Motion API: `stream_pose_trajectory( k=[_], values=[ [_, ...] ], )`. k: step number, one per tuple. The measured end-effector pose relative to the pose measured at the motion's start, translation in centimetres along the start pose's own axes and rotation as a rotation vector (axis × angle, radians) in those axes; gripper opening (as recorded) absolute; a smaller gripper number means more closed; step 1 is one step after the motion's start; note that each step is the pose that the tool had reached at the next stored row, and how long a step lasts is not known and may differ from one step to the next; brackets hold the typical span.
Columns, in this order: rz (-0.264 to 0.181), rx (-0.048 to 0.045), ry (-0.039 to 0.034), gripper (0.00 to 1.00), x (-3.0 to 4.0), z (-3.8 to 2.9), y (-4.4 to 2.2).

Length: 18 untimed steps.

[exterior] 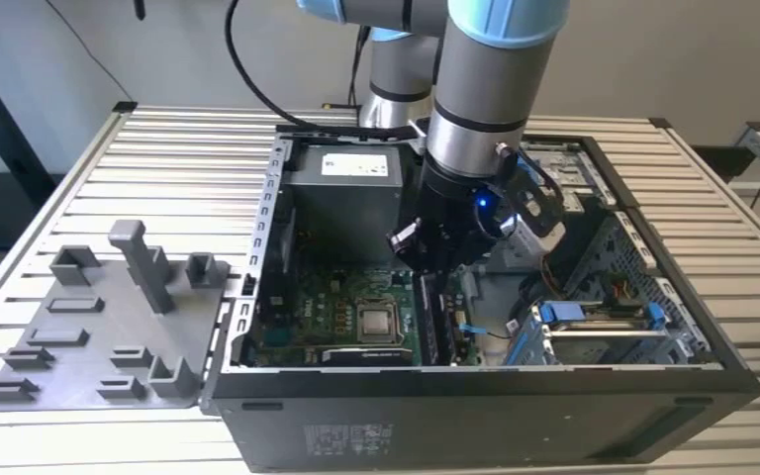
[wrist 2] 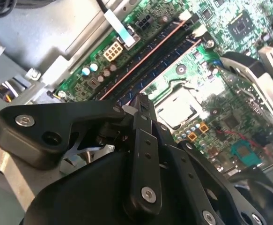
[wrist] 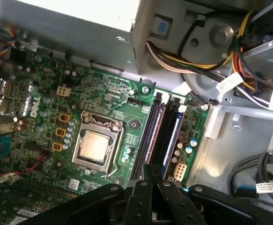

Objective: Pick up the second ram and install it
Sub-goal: 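Press down the second ram until it locks into place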

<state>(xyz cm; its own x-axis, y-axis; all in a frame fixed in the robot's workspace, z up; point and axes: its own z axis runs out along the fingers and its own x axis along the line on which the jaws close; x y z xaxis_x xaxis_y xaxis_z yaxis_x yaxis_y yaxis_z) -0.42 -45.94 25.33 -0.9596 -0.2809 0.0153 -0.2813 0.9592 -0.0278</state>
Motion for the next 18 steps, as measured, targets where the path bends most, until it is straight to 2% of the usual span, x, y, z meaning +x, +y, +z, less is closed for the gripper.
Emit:
stream_pose_trajectory(
  k=[3,6,12,18],
  values=[
    [-0.040,-0.0059,-0.0031,0.11,0.01,0.00,0.00],
    [-0.072,-0.0176,-0.0077,0.11,0.05,0.01,0.01],
    [-0.134,-0.0338,-0.0147,0.11,0.17,0.07,0.05],
    [-0.220,-0.0380,-0.0185,0.11,0.19,0.11,0.06]
  ],
)
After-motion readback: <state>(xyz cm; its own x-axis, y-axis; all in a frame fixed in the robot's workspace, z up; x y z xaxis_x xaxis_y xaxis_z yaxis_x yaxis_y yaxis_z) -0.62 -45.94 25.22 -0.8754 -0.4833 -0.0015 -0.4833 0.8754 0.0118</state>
